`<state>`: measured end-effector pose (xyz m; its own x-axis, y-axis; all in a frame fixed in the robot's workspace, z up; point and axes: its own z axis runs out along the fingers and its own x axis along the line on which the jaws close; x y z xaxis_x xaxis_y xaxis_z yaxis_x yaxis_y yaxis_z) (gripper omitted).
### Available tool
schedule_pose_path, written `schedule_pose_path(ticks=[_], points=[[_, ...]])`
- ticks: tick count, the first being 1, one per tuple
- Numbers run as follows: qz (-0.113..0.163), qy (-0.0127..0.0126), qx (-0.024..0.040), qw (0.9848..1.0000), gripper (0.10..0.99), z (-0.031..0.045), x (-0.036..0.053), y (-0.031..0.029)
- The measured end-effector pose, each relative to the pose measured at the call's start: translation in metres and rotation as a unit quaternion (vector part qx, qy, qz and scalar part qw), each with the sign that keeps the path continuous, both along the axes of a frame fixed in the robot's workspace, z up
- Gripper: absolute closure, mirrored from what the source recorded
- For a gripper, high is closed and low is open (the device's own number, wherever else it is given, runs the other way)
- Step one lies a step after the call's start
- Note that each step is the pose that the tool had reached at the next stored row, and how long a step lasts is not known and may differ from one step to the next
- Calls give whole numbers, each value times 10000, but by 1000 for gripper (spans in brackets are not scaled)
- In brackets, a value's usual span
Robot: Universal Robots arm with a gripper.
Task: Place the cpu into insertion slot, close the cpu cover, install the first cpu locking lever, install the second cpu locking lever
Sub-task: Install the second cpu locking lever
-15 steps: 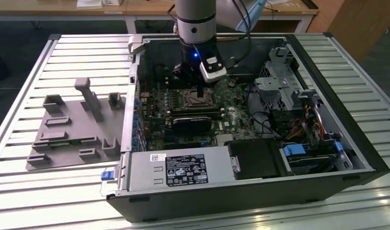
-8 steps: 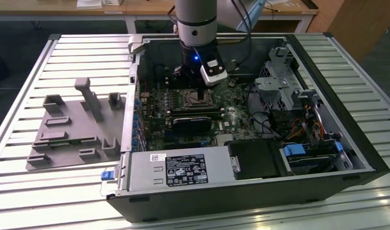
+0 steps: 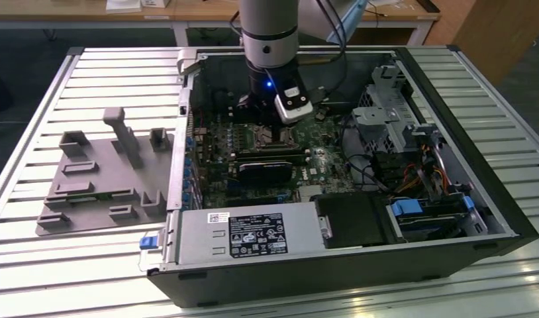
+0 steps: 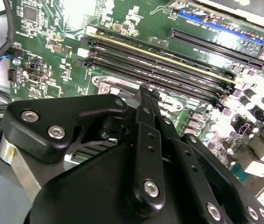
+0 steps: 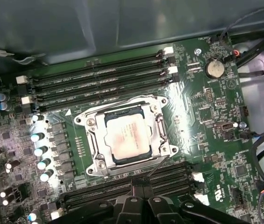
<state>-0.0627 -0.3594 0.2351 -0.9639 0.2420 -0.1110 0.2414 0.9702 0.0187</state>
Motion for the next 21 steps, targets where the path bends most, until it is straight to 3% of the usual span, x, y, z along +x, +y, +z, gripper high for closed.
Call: schedule_pose_path(ticks=[9, 10, 12, 14, 15, 21], points=[[0, 1, 1, 10000, 984, -5, -27, -2], [0, 43, 2, 10000, 984, -6, -26, -2], [0, 225, 1, 9997, 984, -9, -21, -2], [0, 391, 1, 9992, 984, -13, -17, -3], [0, 417, 0, 9991, 984, -13, -17, -3], [3, 413, 2, 9991, 984, -16, -16, -8]])
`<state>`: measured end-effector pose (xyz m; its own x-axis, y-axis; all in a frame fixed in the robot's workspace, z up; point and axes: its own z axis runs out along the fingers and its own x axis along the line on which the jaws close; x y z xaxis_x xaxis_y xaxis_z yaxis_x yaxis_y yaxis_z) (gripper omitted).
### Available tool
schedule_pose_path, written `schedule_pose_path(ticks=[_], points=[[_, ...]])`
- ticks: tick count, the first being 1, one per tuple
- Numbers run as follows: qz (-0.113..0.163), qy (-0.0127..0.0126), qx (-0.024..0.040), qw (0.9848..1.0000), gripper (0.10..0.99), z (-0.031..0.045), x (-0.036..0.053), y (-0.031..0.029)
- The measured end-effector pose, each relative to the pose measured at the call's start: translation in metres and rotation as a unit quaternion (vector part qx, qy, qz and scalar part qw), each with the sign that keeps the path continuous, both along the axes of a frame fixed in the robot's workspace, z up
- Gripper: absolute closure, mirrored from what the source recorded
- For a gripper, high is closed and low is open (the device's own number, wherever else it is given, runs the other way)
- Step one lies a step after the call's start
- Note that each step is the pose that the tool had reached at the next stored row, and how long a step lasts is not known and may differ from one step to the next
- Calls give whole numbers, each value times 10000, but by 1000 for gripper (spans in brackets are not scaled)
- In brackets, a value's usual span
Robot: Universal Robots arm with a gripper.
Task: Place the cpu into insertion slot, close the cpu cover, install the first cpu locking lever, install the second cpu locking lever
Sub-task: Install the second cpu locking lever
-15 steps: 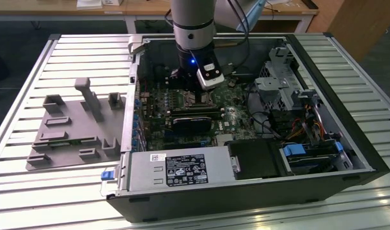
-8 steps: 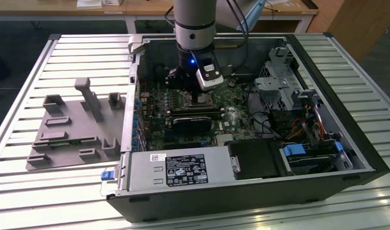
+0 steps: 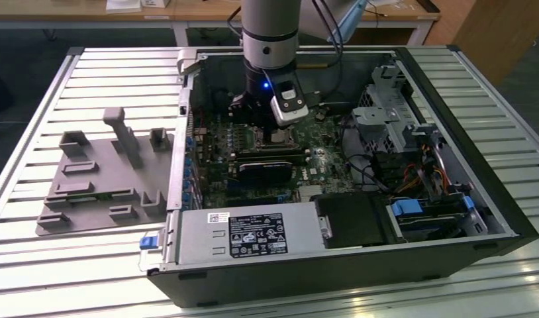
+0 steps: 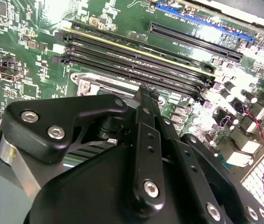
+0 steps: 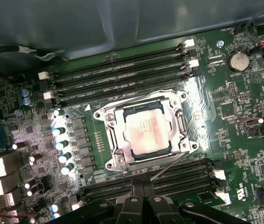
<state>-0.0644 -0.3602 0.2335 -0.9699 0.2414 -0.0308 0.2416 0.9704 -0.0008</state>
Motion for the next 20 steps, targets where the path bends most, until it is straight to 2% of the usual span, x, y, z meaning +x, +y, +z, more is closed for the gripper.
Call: schedule_pose_path(ticks=[2, 9, 11, 15, 20], points=[[14, -25, 11, 10000, 984, -4, 0, -17], [107, -150, 51, 9998, 984, -24, 0, -71], [151, -177, 61, 9997, 984, -34, -1, -77], [252, -197, 109, 9994, 984, -61, -7, -84], [276, -202, 238, 9991, 984, -98, -46, -129]])
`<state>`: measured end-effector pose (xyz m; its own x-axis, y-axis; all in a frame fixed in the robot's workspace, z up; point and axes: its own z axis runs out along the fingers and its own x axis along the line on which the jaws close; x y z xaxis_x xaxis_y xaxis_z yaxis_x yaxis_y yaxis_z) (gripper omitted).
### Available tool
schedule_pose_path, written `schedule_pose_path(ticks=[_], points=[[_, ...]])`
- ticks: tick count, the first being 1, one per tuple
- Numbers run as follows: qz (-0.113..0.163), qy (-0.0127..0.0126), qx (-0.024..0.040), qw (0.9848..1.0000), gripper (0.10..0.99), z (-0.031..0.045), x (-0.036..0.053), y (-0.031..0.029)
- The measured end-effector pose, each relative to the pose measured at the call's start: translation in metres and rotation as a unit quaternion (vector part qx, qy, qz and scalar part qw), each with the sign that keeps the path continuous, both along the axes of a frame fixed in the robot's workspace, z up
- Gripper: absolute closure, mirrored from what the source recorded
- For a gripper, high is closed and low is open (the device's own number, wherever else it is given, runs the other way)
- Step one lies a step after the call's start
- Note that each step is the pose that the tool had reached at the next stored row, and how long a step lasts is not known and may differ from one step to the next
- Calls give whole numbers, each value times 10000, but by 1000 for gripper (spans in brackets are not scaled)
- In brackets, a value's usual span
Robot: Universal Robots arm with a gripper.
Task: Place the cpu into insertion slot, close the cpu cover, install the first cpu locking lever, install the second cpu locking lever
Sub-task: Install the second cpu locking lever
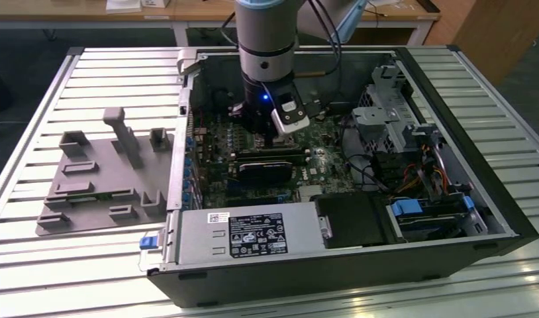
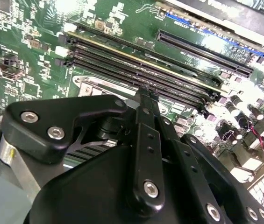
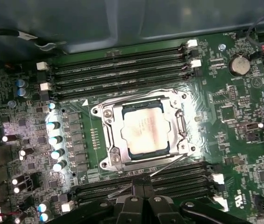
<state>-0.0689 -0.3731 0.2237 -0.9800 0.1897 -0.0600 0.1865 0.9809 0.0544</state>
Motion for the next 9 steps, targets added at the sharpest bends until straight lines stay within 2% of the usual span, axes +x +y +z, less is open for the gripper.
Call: schedule_pose_path(ticks=[3, 9], points=[[19, -1, 88, 10000, 984, -21, -17, -24], [70, -2, 307, 9995, 984, -62, -46, -57]])
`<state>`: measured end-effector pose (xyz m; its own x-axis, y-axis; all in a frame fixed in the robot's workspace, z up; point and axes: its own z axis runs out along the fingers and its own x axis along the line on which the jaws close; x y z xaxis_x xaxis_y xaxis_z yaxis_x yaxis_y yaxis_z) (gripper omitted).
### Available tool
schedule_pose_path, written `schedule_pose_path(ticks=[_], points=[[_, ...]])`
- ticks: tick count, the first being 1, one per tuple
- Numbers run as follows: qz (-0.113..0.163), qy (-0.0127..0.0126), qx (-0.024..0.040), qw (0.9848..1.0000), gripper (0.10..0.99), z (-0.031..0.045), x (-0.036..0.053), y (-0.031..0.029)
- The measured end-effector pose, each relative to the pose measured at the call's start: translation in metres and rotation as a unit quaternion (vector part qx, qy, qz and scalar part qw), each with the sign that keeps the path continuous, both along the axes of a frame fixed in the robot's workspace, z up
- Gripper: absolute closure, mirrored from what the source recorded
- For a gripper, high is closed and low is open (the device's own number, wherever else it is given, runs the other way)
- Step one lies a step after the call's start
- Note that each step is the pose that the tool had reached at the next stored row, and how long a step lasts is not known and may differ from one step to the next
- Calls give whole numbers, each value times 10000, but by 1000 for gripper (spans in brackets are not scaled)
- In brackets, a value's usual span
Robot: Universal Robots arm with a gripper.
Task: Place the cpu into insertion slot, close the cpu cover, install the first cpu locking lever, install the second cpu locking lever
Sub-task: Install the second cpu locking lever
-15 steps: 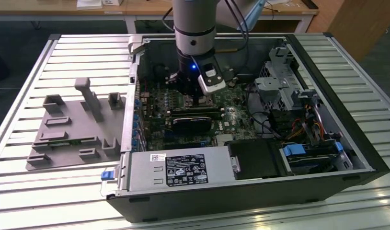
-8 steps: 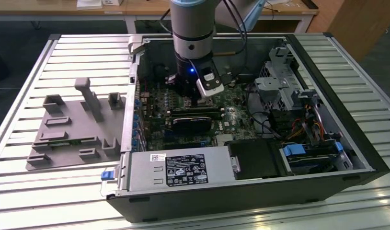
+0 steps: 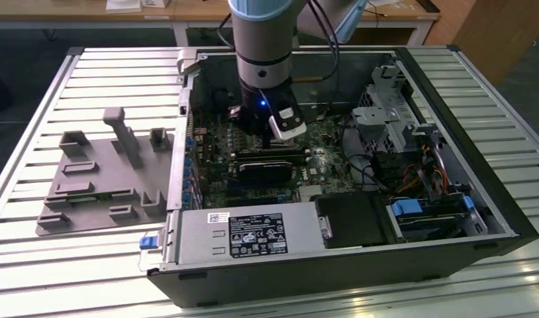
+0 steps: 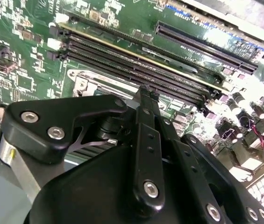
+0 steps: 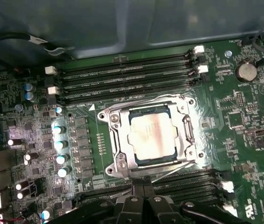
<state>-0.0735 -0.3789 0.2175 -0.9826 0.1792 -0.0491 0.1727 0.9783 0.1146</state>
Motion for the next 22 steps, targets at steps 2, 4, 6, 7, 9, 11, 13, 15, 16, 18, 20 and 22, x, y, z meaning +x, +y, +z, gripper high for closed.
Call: schedule_pose_path(ticks=[2, 4, 6, 7, 9, 11, 13, 15, 16, 18, 20, 22], points=[[15, 0, 60, 10000, 984, -14, -11, -16], [29, -2, 88, 10000, 984, -23, -18, -46], [40, -3, 104, 9999, 984, -29, -27, -81], [43, -4, 112, 9999, 984, -33, -32, -93], [51, -4, 127, 9999, 984, -46, -39, -102], [63, -4, 179, 9998, 984, -66, -49, -107], [74, -4, 237, 9997, 984, -85, -64, -111], [86, -4, 302, 9995, 984, -102, -86, -114], [90, -4, 326, 9994, 984, -110, -99, -115], [97, -4, 355, 9993, 984, -124, -122, -118], [102, -5, 363, 9993, 984, -136, -135, -121], [105, -4, 372, 9993, 984, -143, -149, -123]])
